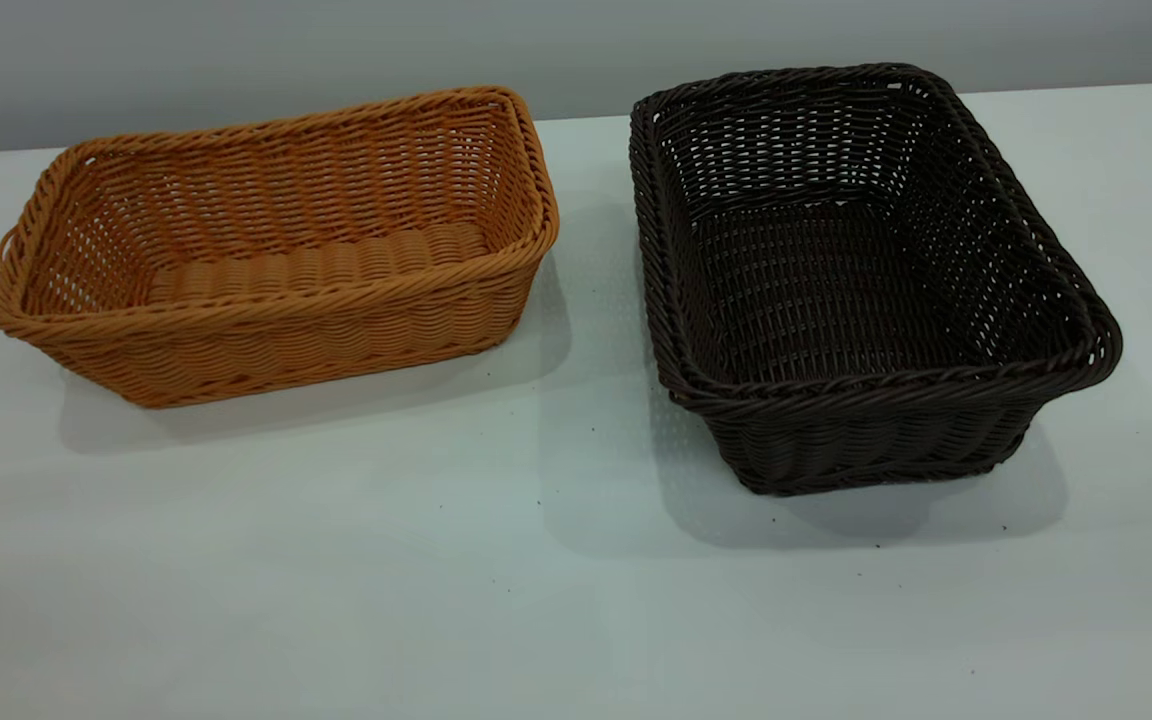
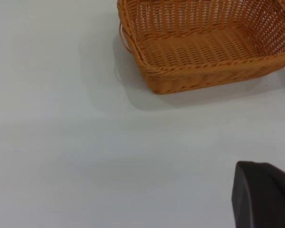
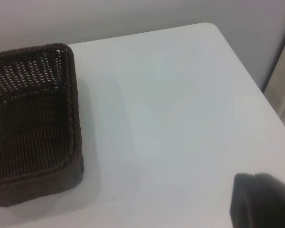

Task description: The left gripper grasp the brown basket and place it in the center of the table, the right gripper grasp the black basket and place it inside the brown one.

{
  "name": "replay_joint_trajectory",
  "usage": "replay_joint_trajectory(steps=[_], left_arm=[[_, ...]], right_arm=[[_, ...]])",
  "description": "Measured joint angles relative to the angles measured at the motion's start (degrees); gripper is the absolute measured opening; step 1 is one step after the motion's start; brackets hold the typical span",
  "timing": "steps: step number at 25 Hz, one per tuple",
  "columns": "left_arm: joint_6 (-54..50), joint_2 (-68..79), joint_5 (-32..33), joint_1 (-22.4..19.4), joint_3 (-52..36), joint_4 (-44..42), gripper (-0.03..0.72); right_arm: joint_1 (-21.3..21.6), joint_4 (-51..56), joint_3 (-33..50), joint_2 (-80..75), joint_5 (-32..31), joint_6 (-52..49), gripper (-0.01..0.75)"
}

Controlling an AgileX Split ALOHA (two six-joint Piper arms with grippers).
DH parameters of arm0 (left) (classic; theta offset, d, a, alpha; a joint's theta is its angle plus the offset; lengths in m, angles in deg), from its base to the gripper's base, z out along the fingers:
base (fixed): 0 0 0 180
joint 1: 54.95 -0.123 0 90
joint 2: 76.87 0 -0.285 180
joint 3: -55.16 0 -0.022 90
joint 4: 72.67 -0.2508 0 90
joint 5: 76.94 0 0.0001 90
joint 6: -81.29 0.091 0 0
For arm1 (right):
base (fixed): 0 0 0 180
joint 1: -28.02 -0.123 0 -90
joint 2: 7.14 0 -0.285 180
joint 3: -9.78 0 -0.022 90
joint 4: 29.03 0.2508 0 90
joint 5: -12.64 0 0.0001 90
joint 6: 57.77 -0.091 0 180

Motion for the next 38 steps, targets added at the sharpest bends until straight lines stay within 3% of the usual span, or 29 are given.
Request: replay_joint_trajectory(steps=[31,38], left_arm=[[0.0,0.0,0.0,0.0,0.0,0.0,-0.001],[0.8,0.0,-0.1,0.0,0.0,0.6,0.022]], right_arm=[[0.0,1.0,0.0,0.0,0.0,0.0,-0.001],[0.0,6.9,0.0,0.0,0.1,4.4,0.018]])
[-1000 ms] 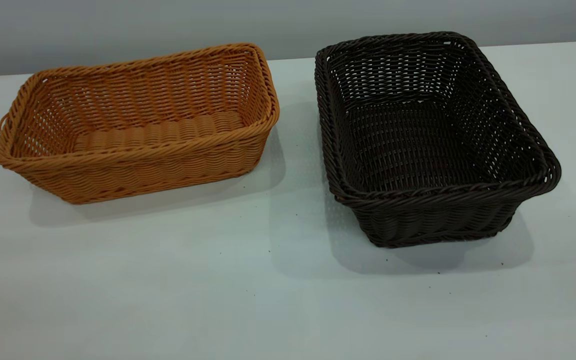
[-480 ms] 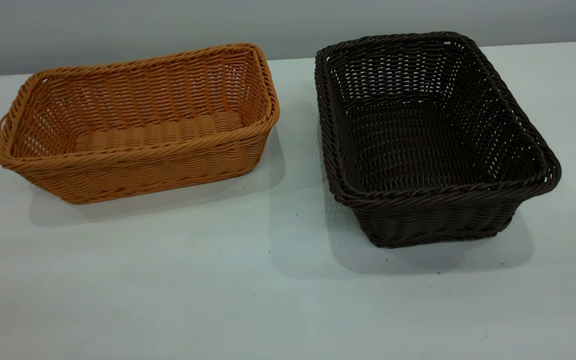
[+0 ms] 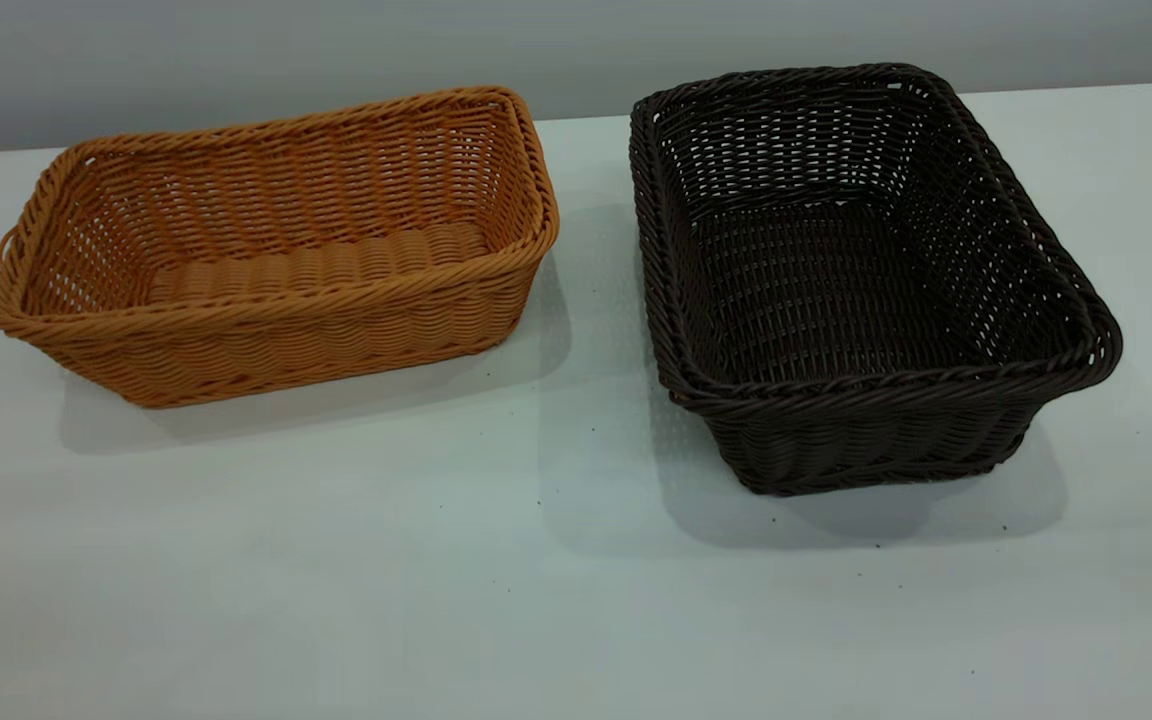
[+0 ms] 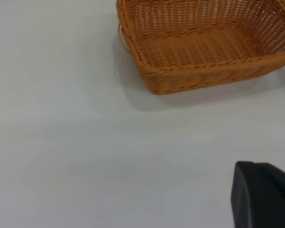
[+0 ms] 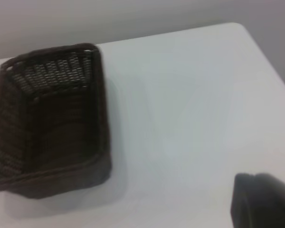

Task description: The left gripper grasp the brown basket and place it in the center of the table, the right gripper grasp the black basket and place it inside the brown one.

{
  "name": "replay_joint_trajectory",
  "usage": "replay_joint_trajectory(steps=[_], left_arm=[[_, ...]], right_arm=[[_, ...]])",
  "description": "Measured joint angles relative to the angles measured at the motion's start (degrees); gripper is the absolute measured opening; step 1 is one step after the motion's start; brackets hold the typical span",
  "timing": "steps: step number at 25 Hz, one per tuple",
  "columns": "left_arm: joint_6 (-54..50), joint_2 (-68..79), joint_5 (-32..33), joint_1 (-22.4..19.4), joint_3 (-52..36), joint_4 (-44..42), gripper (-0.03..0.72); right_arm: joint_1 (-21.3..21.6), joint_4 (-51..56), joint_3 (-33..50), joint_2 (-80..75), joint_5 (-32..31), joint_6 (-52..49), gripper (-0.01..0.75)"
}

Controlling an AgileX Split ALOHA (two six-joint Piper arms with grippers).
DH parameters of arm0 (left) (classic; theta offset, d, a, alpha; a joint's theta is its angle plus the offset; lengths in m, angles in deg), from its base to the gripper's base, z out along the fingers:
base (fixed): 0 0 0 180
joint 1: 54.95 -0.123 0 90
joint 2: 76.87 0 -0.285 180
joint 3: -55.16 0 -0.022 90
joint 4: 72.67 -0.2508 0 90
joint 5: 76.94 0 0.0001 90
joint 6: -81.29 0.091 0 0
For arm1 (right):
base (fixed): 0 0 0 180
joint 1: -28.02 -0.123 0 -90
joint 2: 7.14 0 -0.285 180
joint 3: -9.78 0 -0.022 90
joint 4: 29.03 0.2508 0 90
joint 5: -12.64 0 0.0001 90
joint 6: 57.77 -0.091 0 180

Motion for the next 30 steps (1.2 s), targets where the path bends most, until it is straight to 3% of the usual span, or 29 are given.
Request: replay_joint_trajectory(steps=[4,6,10,13,18,21,30], left_arm=[[3.8,0.0,-0.3,0.0,0.5,1.9,0.161],[5.8,0.0,-1.5,0.0,1.3,2.1,0.271],[7.0,2.3,-6.4,0.0,4.1,2.2,0.484],[8.1,6.9,-8.5,0.0,7.1,1.2,0.582],[13.3,18.1,-12.5,0.0,13.9,0.7,0.618],[17.2,25.4,-14.3,0.5,18.9,1.0,0.618],[25.8,48.1,-13.1,8.2,33.7,0.7,0.618]], right_arm=[[0.0,5.5,-0.2,0.0,0.2,5.8,0.111],[0.0,8.4,-0.8,0.0,0.2,7.1,0.184],[0.0,14.7,-3.3,-2.0,0.4,7.2,0.368],[0.0,18.5,-6.6,-5.5,0.4,10.6,0.494],[0.0,27.6,-13.0,-12.3,1.3,18.3,0.591],[0.0,35.9,-14.4,-17.6,1.2,20.0,0.600],[0.0,59.1,-14.4,-31.9,1.0,29.1,0.601]])
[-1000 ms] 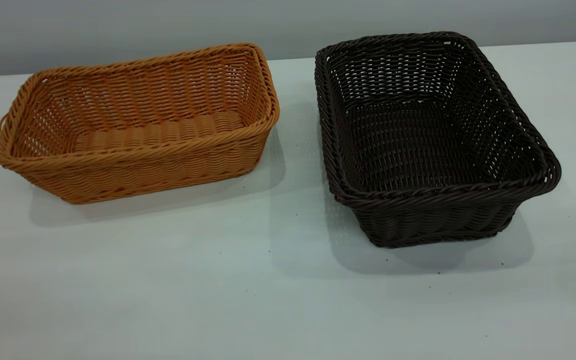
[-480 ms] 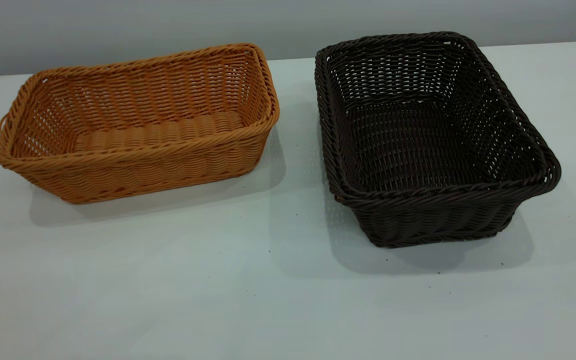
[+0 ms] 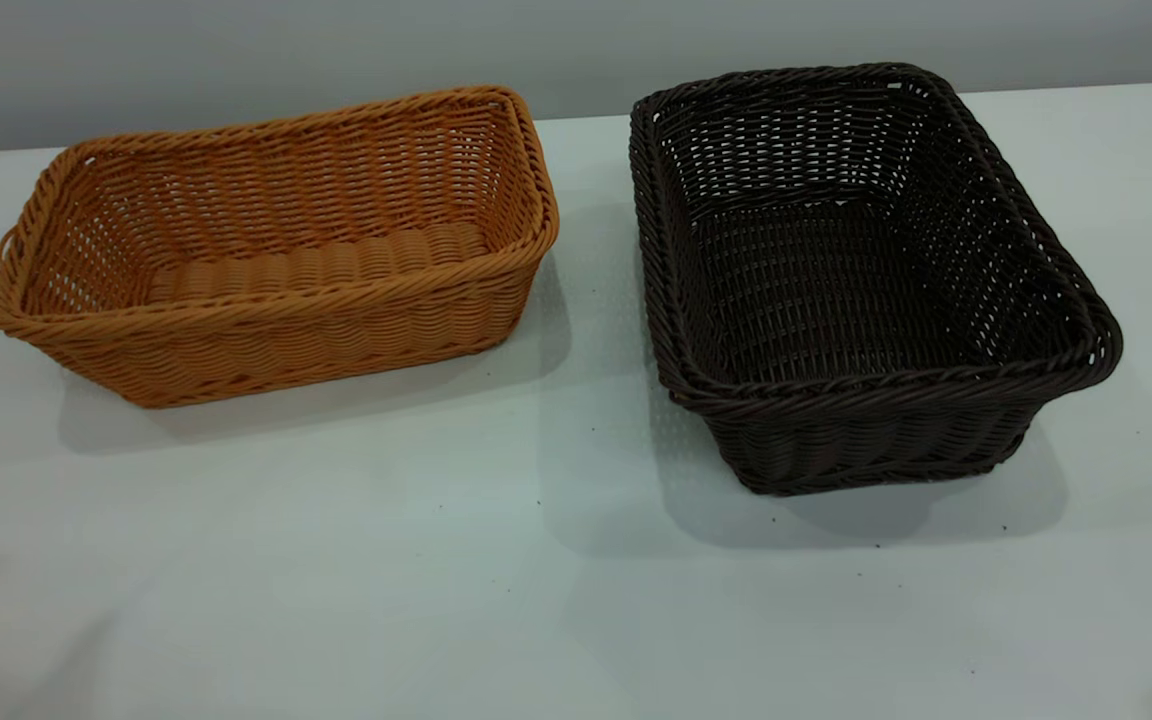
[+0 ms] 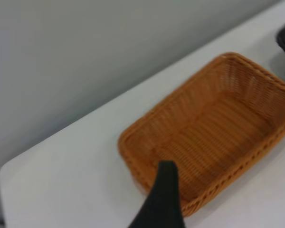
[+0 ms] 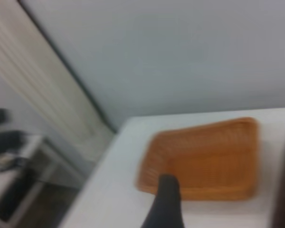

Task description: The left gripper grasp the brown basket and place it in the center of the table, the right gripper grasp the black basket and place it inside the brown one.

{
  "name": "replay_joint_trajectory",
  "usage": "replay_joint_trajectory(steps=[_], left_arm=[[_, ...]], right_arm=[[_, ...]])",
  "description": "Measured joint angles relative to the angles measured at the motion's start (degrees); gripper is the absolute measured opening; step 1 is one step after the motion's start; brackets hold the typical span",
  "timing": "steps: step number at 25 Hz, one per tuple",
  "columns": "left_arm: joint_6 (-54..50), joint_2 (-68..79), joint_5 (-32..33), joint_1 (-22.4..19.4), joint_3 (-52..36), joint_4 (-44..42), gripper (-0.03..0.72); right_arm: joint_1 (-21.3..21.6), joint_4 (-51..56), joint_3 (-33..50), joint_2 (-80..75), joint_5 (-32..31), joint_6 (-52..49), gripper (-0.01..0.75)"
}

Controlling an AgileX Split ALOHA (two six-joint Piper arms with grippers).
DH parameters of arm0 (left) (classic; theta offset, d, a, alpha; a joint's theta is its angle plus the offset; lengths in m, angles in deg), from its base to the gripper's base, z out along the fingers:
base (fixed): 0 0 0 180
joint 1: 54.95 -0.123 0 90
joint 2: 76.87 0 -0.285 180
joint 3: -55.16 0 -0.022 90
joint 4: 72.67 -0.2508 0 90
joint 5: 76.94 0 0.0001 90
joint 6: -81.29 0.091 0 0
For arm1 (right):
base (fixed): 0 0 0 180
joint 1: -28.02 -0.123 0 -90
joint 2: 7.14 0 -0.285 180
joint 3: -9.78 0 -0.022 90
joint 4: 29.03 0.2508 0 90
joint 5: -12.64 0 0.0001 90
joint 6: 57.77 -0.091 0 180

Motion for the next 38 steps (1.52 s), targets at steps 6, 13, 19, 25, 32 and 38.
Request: replay_joint_trajectory(steps=[6,13,19,25,32,38], left_arm=[[3.2,13.0,1.7,2.8,3.2,-0.4,0.618],[7.0,22.7,0.7,3.2,3.2,1.1,0.618],[7.0,27.6,0.3,5.3,3.2,1.4,0.618],[6.9,27.6,-2.3,5.6,3.2,1.8,0.618],[7.9,28.2,-5.8,6.1,3.2,4.8,0.618],[7.9,29.5,-5.7,6.6,3.2,6.0,0.618]], right_arm=[[0.0,5.2,0.1,-5.2,-1.5,-5.6,0.601],[0.0,5.7,0.2,-10.9,-1.6,-10.5,0.601],[0.0,4.4,0.2,-16.1,1.9,-15.7,0.600],[0.0,4.2,1.6,-20.6,4.9,-22.8,0.582],[-4.7,1.1,7.2,-26.8,11.6,-33.0,0.563],[-18.3,3.3,8.8,-34.6,22.3,-38.8,0.563]])
